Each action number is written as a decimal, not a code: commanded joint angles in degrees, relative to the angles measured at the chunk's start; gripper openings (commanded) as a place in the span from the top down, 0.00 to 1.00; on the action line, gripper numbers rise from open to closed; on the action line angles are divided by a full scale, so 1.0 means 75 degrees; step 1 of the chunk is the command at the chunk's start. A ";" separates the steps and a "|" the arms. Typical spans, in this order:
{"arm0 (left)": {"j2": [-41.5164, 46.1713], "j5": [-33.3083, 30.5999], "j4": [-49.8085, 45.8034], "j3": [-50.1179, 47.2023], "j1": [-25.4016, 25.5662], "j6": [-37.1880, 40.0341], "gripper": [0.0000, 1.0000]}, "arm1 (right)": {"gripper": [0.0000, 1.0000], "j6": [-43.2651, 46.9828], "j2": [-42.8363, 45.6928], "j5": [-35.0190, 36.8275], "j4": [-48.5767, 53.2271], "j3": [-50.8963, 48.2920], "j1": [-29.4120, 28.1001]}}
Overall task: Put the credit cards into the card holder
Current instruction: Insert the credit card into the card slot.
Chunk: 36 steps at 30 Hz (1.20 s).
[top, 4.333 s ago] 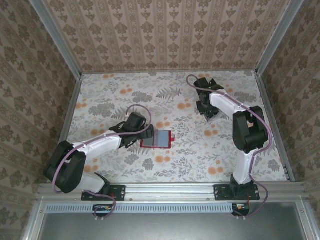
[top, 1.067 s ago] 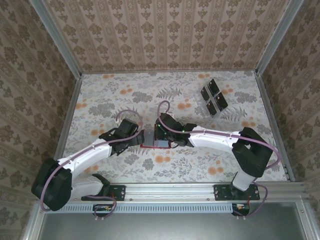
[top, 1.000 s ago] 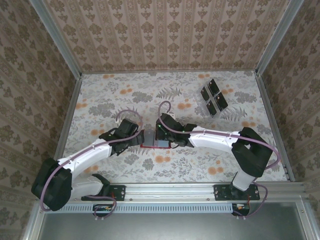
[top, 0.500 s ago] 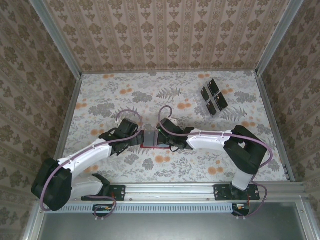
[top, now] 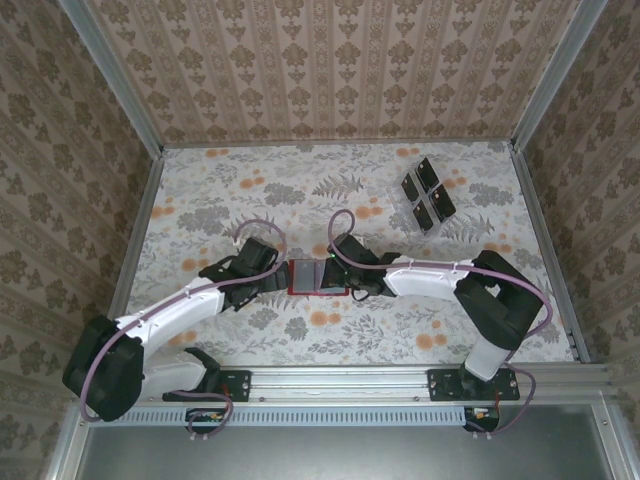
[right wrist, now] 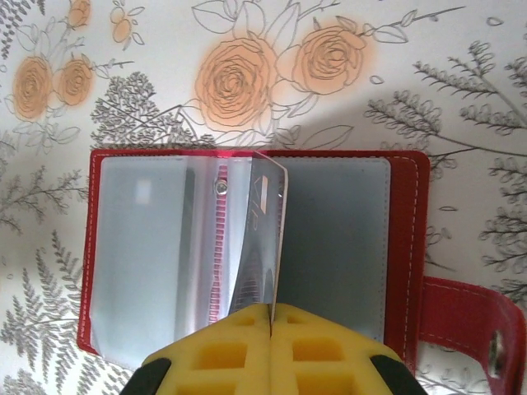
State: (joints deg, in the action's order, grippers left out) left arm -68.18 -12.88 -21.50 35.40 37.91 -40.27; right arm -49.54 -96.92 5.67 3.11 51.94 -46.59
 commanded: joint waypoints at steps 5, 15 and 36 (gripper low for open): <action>-0.0672 0.0314 0.0261 0.0495 0.0284 0.0241 0.00 | 1.00 0.0797 0.0271 -0.0935 0.0126 -0.0249 0.0268; -0.1737 0.0048 0.0391 0.0945 0.0656 0.0646 0.00 | 1.00 0.0774 0.1017 -0.1281 -0.0274 -0.0157 0.0319; -0.2428 -0.0977 -0.0201 0.0768 0.1168 -0.0061 0.00 | 1.00 -0.0018 0.1167 -0.1432 -0.2934 -0.1762 0.0613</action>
State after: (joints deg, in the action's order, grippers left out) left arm -85.82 -17.37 -19.05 41.30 46.52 -38.87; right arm -48.40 -88.82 -3.66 -13.78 39.64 -42.24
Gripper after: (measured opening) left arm 0.997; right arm 0.043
